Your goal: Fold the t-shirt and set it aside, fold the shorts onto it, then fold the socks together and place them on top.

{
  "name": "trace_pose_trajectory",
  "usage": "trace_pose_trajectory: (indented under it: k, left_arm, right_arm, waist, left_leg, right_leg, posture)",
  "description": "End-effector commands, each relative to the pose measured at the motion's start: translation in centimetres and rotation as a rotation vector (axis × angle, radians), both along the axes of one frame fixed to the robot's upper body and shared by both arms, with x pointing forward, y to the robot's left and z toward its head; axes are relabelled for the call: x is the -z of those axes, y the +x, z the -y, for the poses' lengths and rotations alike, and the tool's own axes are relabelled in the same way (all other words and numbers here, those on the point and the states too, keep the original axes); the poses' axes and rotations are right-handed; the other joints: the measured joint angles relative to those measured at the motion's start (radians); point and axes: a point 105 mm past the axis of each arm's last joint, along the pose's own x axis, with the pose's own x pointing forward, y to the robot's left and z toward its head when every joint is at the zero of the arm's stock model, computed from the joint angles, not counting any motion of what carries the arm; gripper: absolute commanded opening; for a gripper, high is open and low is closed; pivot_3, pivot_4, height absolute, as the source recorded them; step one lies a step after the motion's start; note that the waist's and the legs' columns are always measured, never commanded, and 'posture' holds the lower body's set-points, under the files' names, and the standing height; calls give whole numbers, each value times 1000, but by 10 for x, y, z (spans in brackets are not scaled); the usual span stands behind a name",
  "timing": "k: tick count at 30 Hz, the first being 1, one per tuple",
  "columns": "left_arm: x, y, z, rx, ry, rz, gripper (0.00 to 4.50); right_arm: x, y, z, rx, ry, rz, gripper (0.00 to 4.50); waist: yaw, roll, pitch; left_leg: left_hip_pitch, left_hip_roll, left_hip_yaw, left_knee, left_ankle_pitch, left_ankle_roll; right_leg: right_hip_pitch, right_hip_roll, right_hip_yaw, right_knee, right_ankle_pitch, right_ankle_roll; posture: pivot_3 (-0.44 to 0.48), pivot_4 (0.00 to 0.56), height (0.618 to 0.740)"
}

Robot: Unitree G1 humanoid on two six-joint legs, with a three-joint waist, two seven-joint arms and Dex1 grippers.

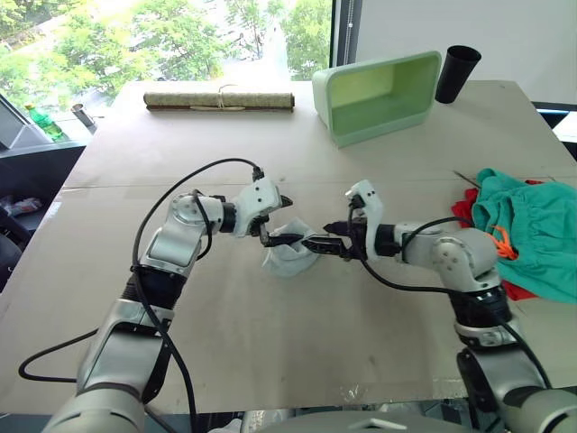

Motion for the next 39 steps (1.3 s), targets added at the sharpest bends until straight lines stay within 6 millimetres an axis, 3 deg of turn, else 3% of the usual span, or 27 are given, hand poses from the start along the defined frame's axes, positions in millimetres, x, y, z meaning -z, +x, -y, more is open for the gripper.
trace_pose_trajectory:
  k: [1,11,13,20,25,30,34,39]
  left_arm:
    - [-10,-6,-6,2,-8,21,4500]
    - [-7,-12,-21,-40,17,-1,4500]
    - [-7,-12,-22,-46,13,0,4500]
    - [-8,-10,-20,-51,-11,8,4500]
    - [-20,-9,-16,-37,-68,33,4500]
    - [-54,-17,-1,25,-248,40,4500]
    - [-86,-31,24,113,-401,36,4500]
    - [-109,-46,47,211,-482,-2,4500]
  right_arm:
    - [8,-7,-6,-33,11,-53,4383]
    - [18,-8,-20,-79,11,-82,4383]
    - [16,-8,-24,-84,30,-86,3615]
    - [16,-17,-30,-118,27,-89,149]
    - [8,-14,-19,-67,52,-71,27]
    - [-15,-8,20,53,73,9,27]
    - [-53,-9,77,209,108,123,27]
    - [-82,-15,145,410,100,195,27]
  waist:
    - [1,0,0]
    - [-4,0,-1]
    - [-5,0,-1]
    - [-1,0,-1]
    - [1,0,-1]
    - [8,0,0]
    - [22,0,0]
    - [28,0,0]
  left_leg:
    - [0,0,0,0,0,0]
    - [1,0,0,0,0,0]
    - [1,1,0,0,0,0]
    - [0,1,0,0,0,-1]
    - [1,1,0,0,0,-1]
    - [-1,0,0,0,0,-1]
    - [0,0,0,0,0,-1]
    - [0,0,0,0,0,0]
  right_leg:
    - [0,0,0,0,0,0]
    - [0,0,0,0,0,0]
    - [0,0,0,1,0,0]
    - [0,0,0,0,0,0]
    - [0,0,0,0,0,0]
    - [0,0,0,0,0,0]
    - [0,-1,0,-1,0,0]
    - [1,0,0,-1,0,0]
  posture:
    - [0,150,740]
    - [0,150,740]
    - [0,150,740]
    - [0,150,740]
    - [0,150,740]
    - [0,150,740]
    - [0,150,740]
    - [0,150,740]
